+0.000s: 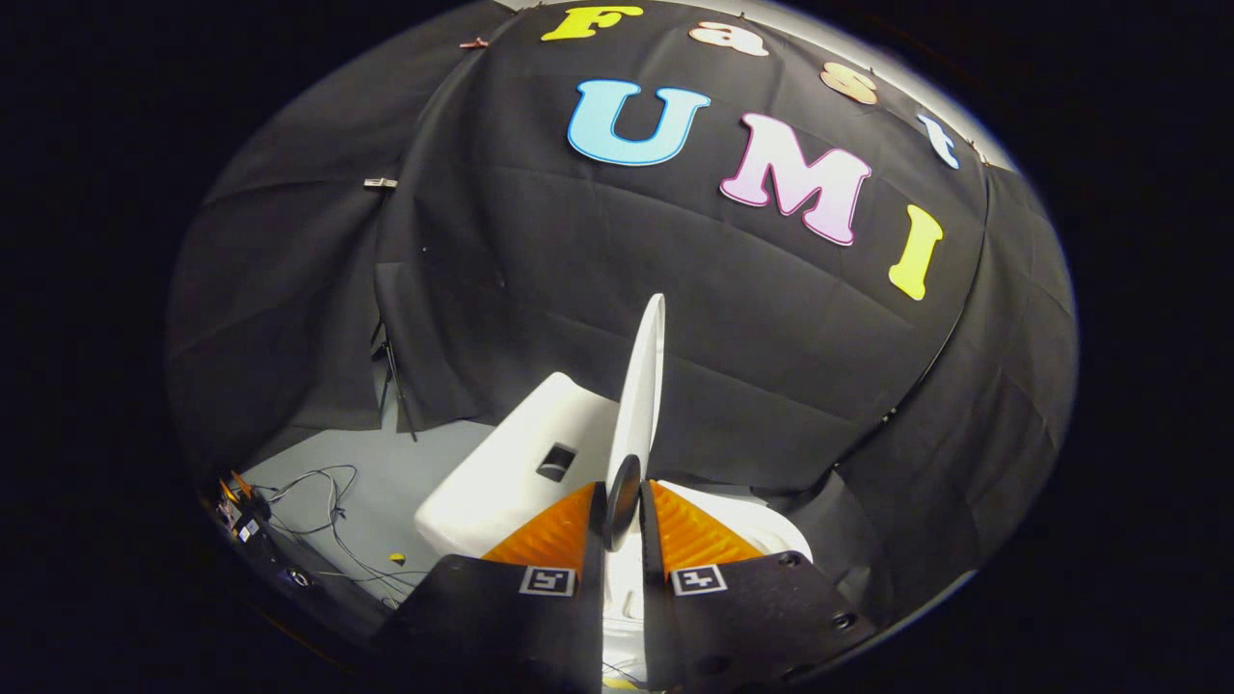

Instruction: Open the toilet lid.

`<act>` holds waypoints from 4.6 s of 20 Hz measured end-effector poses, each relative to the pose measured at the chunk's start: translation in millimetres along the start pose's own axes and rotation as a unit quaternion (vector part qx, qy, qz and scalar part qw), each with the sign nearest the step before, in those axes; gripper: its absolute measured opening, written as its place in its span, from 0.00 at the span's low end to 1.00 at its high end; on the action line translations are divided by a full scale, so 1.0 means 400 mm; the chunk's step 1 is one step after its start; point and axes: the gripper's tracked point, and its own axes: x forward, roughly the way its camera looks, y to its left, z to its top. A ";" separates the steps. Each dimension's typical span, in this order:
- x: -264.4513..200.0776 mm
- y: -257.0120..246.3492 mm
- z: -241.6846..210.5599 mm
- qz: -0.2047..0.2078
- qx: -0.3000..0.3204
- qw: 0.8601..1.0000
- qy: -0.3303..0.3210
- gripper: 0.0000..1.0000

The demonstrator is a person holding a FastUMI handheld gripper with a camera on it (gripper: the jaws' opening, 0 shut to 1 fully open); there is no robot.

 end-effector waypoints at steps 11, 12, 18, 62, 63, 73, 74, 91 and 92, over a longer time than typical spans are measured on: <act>-0.054 0.025 0.013 0.030 -0.002 1.000 -0.008 0.89; -0.058 0.018 0.015 0.026 0.001 1.000 -0.009 0.95; -0.123 -0.019 0.080 0.032 0.029 0.998 -0.043 0.99; -0.456 -0.766 0.036 -0.052 0.139 0.966 -0.210 0.99; -0.462 -0.768 0.032 -0.050 0.138 0.966 -0.211 0.99; -0.490 -0.754 0.024 -0.029 0.138 0.966 -0.217 0.99; -0.497 -0.759 0.028 -0.030 0.140 0.965 -0.221 0.99; -0.495 -0.794 0.011 -0.047 0.152 0.963 -0.218 0.98; -0.490 -0.796 0.004 -0.048 0.152 0.964 -0.214 0.98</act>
